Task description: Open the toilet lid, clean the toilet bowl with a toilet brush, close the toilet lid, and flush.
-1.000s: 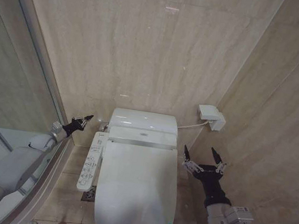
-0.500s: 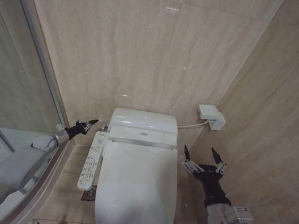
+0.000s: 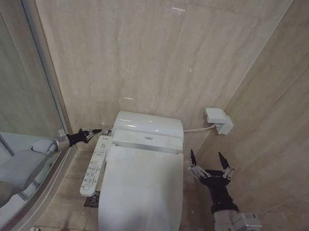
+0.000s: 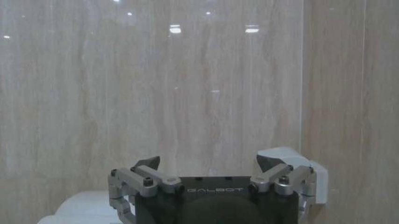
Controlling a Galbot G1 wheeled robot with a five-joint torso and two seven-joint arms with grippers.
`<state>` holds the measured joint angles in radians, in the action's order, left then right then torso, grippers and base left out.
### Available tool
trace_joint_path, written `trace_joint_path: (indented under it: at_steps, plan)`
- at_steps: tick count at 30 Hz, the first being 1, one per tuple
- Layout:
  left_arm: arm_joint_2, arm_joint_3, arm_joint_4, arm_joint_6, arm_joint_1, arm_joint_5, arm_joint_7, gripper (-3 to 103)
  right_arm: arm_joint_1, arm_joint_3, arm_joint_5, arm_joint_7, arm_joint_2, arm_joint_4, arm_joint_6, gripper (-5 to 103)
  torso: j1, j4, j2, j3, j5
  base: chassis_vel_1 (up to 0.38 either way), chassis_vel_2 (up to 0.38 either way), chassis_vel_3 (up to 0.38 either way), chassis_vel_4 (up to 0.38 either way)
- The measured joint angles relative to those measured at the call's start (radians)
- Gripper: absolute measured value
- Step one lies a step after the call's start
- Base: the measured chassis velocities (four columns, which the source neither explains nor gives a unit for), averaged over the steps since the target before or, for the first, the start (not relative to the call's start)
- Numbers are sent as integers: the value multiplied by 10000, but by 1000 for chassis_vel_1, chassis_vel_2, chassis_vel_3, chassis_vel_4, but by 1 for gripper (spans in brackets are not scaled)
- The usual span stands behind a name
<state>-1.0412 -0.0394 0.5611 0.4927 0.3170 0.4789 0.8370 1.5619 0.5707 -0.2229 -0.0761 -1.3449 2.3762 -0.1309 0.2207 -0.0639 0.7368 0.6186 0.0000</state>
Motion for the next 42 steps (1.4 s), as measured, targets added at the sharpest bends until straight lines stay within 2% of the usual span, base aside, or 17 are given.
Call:
trace_joint_path:
  at_steps: [15, 23, 27, 29, 32, 42]
  plan:
    - [-329, 110, -454, 34, -90, -252, 340, 0, 0, 0, 0, 0, 0, 1, 0, 100, 0, -2, 0, -1, 1, 0, 0, 0, 0]
    - [-569, 142, -1069, 108, -393, -258, 475, 0, 0, 0, 0, 0, 0, 0, 0, 100, 0, 8, 1, -1, 2, 0, 0, 0, 0]
    - [-843, 143, -1270, 171, -534, -253, 580, 0, 0, 0, 0, 0, 0, 1, 0, 100, -1, -5, 1, -1, 0, 0, 0, 0, 0]
    - [-1007, 188, -1389, 185, -573, -247, 591, 0, 2, 1, 0, 0, 0, 0, 0, 100, 0, 10, 1, -1, 11, 0, 0, 0, 0]
    - [-1093, 197, -1424, 186, -574, -246, 590, 0, 1, 0, 0, 0, 0, 1, 0, 100, 0, 13, 1, -2, 6, 0, 0, 0, 0]
    - [-1265, 374, -1560, 184, -339, -400, 456, 0, 0, 0, 0, 0, 0, 1, 0, 100, 1, -2, 1, -2, 4, 0, 0, 0, 0]
